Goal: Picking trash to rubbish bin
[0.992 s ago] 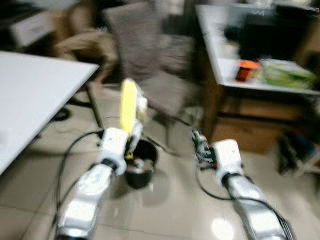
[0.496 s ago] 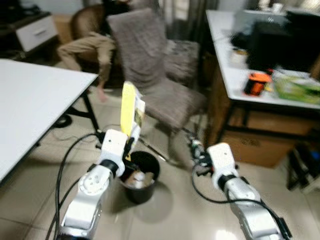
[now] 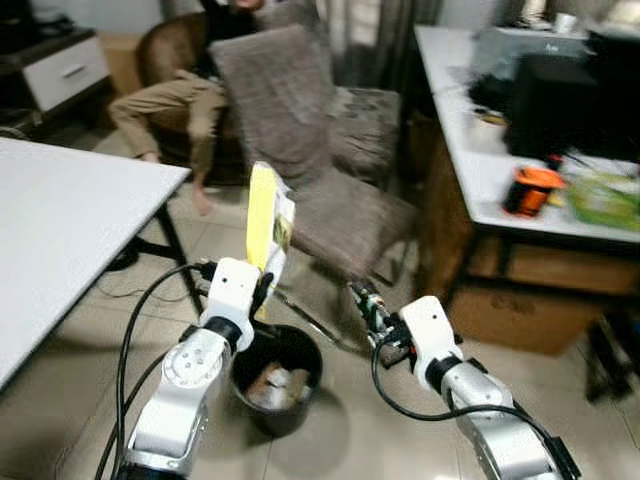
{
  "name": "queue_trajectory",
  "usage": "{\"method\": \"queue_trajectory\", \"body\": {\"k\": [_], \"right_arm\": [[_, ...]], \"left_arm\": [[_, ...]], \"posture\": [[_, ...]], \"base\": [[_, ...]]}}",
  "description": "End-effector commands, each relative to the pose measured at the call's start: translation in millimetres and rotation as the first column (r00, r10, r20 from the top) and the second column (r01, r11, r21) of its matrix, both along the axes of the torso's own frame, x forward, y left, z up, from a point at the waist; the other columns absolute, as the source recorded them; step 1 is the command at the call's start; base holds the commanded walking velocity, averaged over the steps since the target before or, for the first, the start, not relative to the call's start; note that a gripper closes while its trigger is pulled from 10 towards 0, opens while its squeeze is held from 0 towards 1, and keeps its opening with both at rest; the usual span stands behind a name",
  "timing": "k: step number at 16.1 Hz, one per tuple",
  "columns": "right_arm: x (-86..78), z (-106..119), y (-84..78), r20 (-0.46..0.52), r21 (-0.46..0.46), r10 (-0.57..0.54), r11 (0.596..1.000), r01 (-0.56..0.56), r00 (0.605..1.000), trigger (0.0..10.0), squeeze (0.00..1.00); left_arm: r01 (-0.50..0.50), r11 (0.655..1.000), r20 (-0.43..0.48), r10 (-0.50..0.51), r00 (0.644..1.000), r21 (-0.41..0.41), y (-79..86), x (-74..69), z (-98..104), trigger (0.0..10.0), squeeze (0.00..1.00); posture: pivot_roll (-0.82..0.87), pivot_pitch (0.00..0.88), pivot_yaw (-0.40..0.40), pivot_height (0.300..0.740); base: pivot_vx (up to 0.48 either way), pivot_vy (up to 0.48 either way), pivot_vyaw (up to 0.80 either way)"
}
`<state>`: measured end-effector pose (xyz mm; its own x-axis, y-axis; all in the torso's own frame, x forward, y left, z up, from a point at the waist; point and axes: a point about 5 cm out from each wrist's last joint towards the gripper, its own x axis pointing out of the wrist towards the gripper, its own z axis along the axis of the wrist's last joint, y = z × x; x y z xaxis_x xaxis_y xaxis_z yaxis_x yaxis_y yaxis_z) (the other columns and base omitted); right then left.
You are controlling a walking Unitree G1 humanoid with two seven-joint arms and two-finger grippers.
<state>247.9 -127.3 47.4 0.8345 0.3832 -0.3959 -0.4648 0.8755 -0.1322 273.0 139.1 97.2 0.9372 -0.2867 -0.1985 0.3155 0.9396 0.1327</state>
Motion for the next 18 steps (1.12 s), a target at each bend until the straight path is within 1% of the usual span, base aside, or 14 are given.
{"method": "queue_trajectory", "body": {"k": [1, 3, 5, 8, 10, 12, 14, 17, 18], "right_arm": [[1.4, 3, 7.4, 0.008, -0.010, 0.048, 0.999, -0.048, 0.999, 10.0, 0.00], [1.0, 2, 7.3, 0.003, 0.008, 0.042, 0.999, -0.042, 0.999, 10.0, 0.00], [0.7, -1, 6.4, -0.021, 0.033, 0.031, 0.999, -0.030, 0.999, 10.0, 0.00], [-2.3, -11, 7.3, -0.052, 0.004, 0.069, 0.998, -0.069, 0.996, 10.0, 0.00], [0.3, -17, 6.2, -0.065, -0.009, 0.064, 0.998, -0.065, 0.996, 10.0, 0.00], [6.9, -32, -2.0, -0.092, -0.076, 0.051, 0.995, -0.058, 0.995, 10.0, 0.00], [12.6, -41, -8.5, -0.110, -0.094, 0.042, 0.994, -0.052, 0.993, 10.0, 0.00], [25.8, -45, -7.2, -0.130, -0.127, 0.058, 0.989, -0.075, 0.990, 10.0, 0.00], [34.9, -44, -2.7, -0.139, -0.125, 0.076, 0.988, -0.094, 0.987, 10.0, 0.00]], "left_arm": [[-0.023, 0.999, 0.005, 0.022, 1.000, 0.026, 7.7, 0.9, 1, 10.0, 0.00], [-0.027, 0.999, 0.001, 0.027, 1.000, 0.022, 8.2, -1.5, 1, 10.0, 0.00], [-0.051, 0.999, -0.013, 0.052, 0.999, 0.017, 13.6, -7.2, -2, 10.0, 0.00], [-0.056, 0.998, -0.026, 0.057, 0.998, 0.035, 19.3, -17.5, -5, 10.0, 0.00], [-0.053, 0.998, -0.032, 0.054, 0.998, 0.039, 20.5, -20.6, -6, 10.0, 0.00], [-0.015, 0.999, -0.039, 0.017, 0.999, 0.047, 19.7, -26.3, -5, 10.0, 0.00], [0.009, 0.998, -0.046, -0.007, 0.999, 0.061, 18.2, -30.3, -7, 10.0, 0.00], [0.031, 0.995, -0.056, -0.026, 0.998, 0.096, 19.2, -32.2, -5, 10.0, 0.00], [0.030, 0.994, -0.063, -0.024, 0.998, 0.102, 22.2, -33.8, -3, 10.0, 0.00]], "posture": [[-0.13, 0.000, -0.027, 0.740], [-0.12, 0.000, -0.031, 0.740], [-0.12, 0.000, -0.038, 0.740], [-0.10, 0.002, -0.051, 0.740], [-0.10, 0.012, -0.049, 0.740], [-0.10, 0.041, -0.044, 0.740], [-0.10, 0.066, -0.043, 0.740], [-0.11, 0.100, -0.043, 0.740], [-0.10, 0.125, -0.043, 0.740]], "base": [[0.401, 0.000, 0.80], [0.401, 0.000, 0.80], [0.403, 0.000, 0.00], [0.399, 0.000, 0.00], [0.352, 0.000, 0.00], [0.000, 0.000, 0.00], [0.000, 0.000, 0.00], [0.000, 0.000, 0.00], [0.000, 0.000, 0.00]]}}
